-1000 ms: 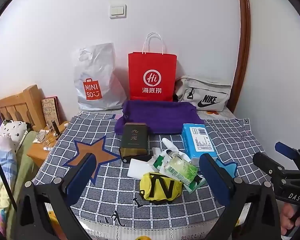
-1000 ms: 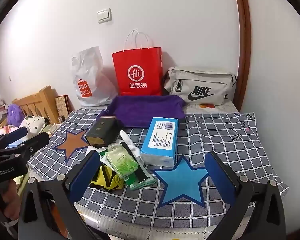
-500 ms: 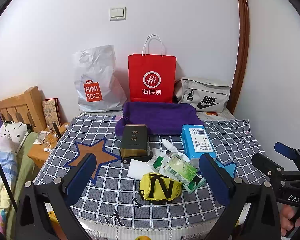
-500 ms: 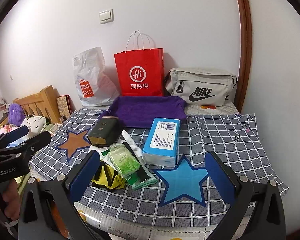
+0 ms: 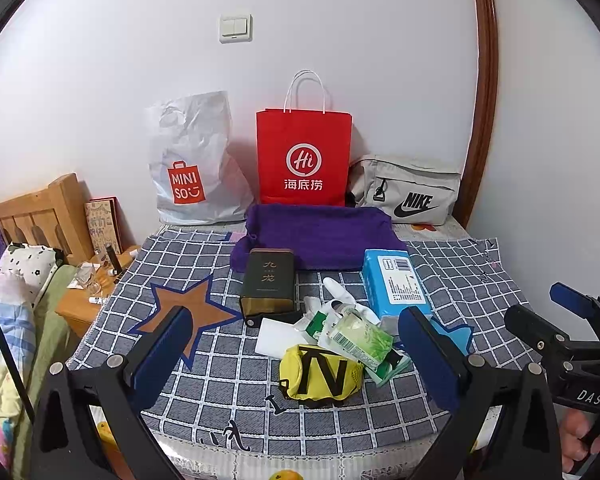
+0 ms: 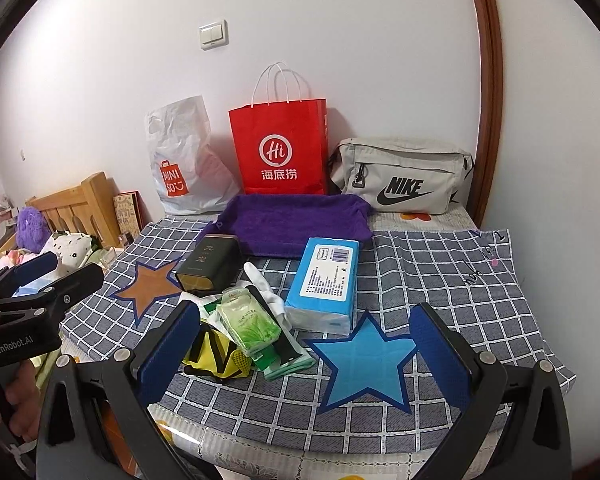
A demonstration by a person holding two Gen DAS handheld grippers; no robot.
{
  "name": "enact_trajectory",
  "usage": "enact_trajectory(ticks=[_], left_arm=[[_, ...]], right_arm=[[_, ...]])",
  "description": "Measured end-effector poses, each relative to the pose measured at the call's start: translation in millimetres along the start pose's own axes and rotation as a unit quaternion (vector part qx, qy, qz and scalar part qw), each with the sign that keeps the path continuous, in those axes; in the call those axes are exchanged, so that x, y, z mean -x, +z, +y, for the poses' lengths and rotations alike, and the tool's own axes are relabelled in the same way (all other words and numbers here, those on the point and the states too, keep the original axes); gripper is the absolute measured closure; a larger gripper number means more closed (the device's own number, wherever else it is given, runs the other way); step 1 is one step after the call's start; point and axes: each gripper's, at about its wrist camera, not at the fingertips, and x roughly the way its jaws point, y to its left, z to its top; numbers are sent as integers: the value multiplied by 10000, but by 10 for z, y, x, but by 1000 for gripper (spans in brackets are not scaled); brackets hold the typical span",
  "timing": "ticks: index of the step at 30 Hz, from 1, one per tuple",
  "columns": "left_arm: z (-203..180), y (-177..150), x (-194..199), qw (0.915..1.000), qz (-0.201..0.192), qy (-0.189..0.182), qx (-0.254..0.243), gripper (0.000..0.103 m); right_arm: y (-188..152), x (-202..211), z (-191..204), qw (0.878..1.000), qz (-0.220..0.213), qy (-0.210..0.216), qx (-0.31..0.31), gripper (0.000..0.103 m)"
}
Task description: Organize soft objects
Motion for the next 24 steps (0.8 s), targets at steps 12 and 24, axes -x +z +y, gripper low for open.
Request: enact_trajectory(ticks=[12, 24], left_arm=[[-5, -10, 45, 10000, -29, -8, -6, 0], [-7, -7, 65, 10000, -26, 1, -17, 0]], right_arm=[[3, 9, 7, 10000, -8, 6, 2, 0], [5, 45, 5, 10000, -27, 5, 7, 0]])
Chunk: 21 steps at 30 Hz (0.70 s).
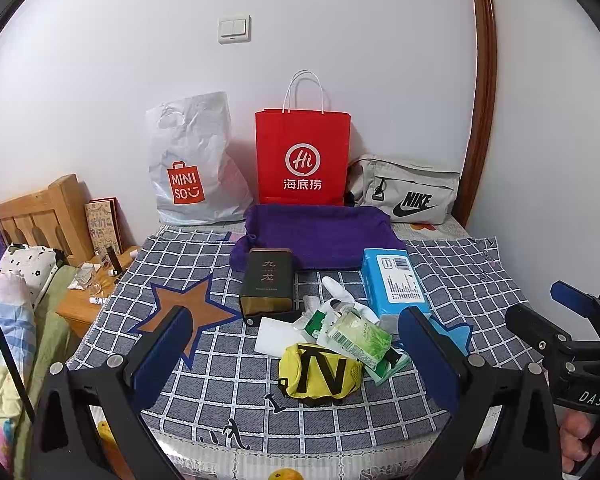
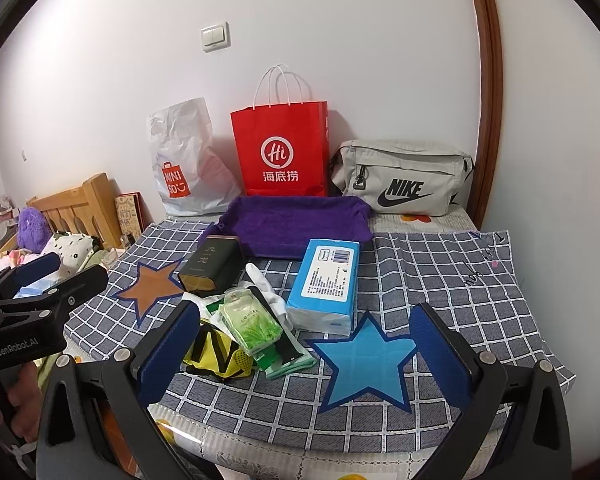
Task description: Organize soft objects
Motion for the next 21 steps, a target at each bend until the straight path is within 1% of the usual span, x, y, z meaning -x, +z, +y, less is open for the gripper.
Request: enact_trajectory(ticks=[21], left_arm=[[-7, -5, -2, 10000, -2, 4, -8, 0]], right_arm=[[-1, 30, 6, 10000, -20, 5, 3, 0]])
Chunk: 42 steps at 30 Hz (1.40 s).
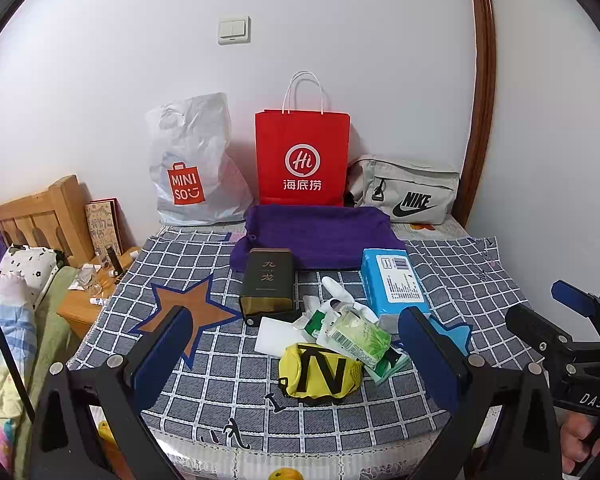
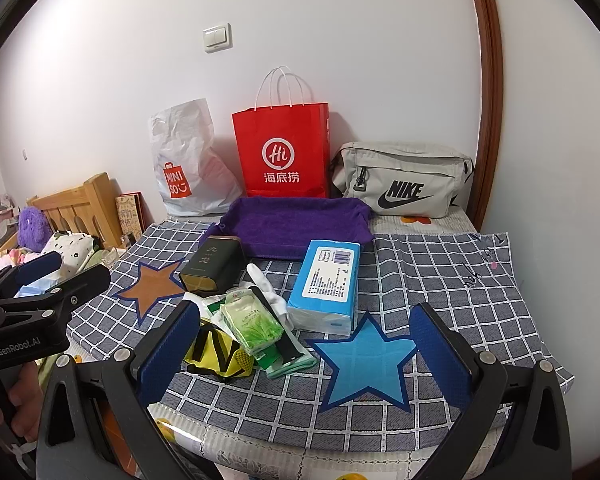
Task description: Organize soft objects
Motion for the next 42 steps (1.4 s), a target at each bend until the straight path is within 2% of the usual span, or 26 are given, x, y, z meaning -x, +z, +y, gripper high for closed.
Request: enact_trajectory(ticks=[17, 29, 42], left_arm=[[-10, -5, -60, 10000, 86, 32, -25, 0], [149, -144, -534, 9977, 622, 266, -23, 0], [337, -437, -1077, 9930, 1167, 168, 73, 5]], right_arm=[[-14, -9, -16, 10000, 12, 13, 32, 0], [-95, -277, -107, 9997, 204, 102, -45, 0], [-241, -705, -163, 9979, 541, 343, -43, 1]])
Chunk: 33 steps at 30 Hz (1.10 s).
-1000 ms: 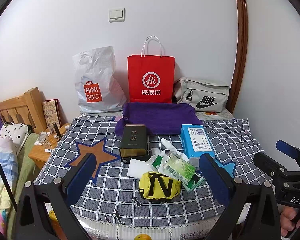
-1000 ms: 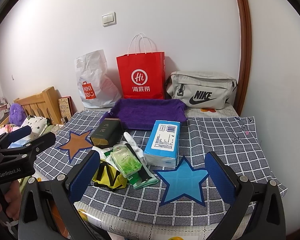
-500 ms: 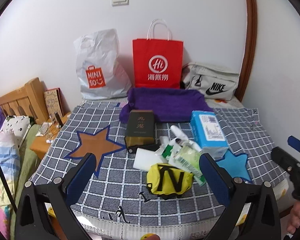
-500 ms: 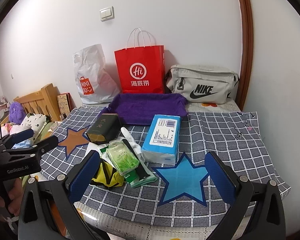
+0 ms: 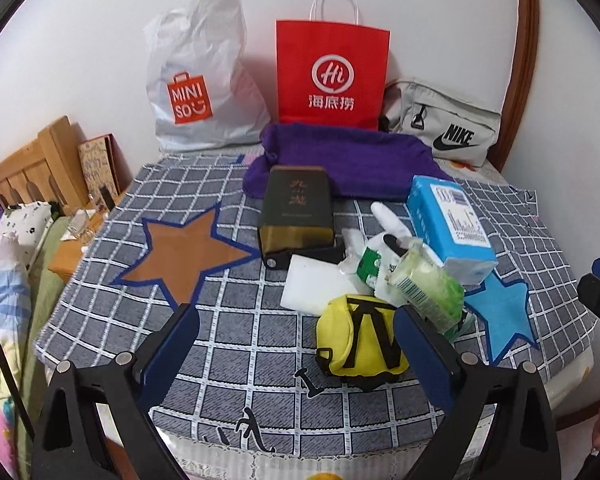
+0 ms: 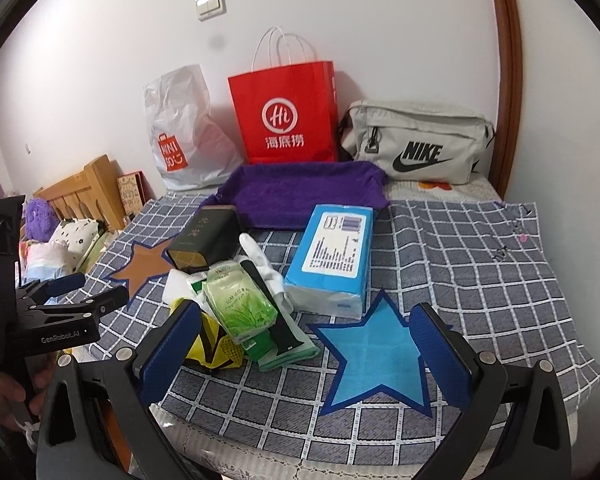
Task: Organize soft objects
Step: 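Move the left tool toward the yellow N pouch while the right tool reaches the green tea packet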
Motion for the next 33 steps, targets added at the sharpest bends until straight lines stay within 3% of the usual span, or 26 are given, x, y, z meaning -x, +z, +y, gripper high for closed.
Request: enact_trajectory(ticks=[6, 10, 19, 30, 32, 33], left_arm=[[21, -53, -225, 9998, 195, -38, -39, 5], [63, -81, -378, 9994, 348, -51, -9, 5], [231, -138, -594, 9981, 525, -261, 181, 5], [334, -147, -776, 9969, 616, -454, 198, 5], [347, -147, -817, 9962, 662, -512, 224, 5], [353, -145, -835, 9957, 695, -563, 247, 5]], right_arm=[[-67, -300, 21, 9994, 259, 210, 68, 4], [-54, -463, 40, 9970, 227, 746, 23, 8], [-23, -880, 253, 9910, 446, 1205, 385, 9], [-32, -1368, 443, 9857, 925, 1207, 726, 10], [-36, -1431, 452, 9847, 1025, 1210, 721, 14], [-42, -1474, 456, 9826, 1115, 1296, 724, 22]])
